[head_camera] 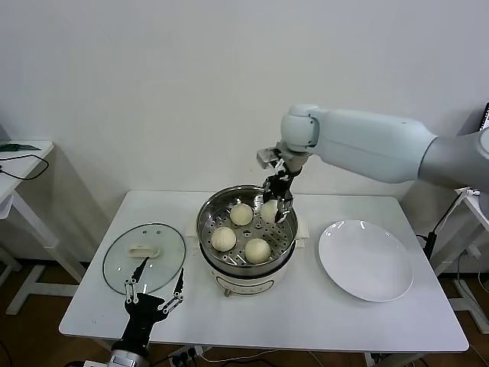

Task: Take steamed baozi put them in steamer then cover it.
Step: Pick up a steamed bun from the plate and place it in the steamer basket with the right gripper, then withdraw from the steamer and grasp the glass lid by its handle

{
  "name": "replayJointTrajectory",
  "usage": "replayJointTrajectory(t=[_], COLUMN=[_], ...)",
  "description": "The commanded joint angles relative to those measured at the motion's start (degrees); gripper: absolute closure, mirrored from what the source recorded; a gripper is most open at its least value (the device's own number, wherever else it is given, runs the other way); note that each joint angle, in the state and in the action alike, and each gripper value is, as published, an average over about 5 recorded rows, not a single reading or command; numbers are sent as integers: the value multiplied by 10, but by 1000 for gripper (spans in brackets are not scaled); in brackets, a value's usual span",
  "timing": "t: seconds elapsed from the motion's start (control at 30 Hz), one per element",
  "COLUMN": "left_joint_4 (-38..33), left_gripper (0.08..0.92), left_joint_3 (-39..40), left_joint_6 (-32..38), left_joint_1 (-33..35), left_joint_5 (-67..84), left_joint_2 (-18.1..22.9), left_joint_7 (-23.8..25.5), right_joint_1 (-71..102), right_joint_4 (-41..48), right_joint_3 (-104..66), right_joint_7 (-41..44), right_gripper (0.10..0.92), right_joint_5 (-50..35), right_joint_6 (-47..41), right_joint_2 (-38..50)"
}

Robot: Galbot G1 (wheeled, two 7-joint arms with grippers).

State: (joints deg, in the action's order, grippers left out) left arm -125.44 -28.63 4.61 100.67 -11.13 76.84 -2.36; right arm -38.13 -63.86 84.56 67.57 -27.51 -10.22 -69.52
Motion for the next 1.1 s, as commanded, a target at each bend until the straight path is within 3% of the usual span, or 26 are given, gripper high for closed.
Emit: replayJointTrajectory(t=[0.03, 0.4, 0.7, 0.93, 1.1], left_joint_4=[0, 0, -1, -2, -4], left_gripper=[177, 177, 177, 177, 177], left_joint_3=[0, -3, -7, -8, -11], left_joint_6=[-1, 1, 2, 1, 1], left_joint_1=[0, 0, 0, -1, -2], left_joint_5=[0, 1, 1, 0, -2], left_joint_2=[0, 0, 1, 2, 1], left_joint_7=[0, -1, -1, -1, -2], right_joint_1=[26, 43, 42, 37, 27], right_joint_4=[12, 31, 28, 6, -36], right_joint_3=[15, 13, 12, -6, -61], right_joint_7=[-17, -35, -33, -33, -41], right_gripper=[379, 373, 320, 209, 203], right_joint_5=[16, 32, 39, 40, 37], right_joint_6=[-8, -9, -8, -6, 3], right_joint_2=[-26, -36, -31, -13, 34])
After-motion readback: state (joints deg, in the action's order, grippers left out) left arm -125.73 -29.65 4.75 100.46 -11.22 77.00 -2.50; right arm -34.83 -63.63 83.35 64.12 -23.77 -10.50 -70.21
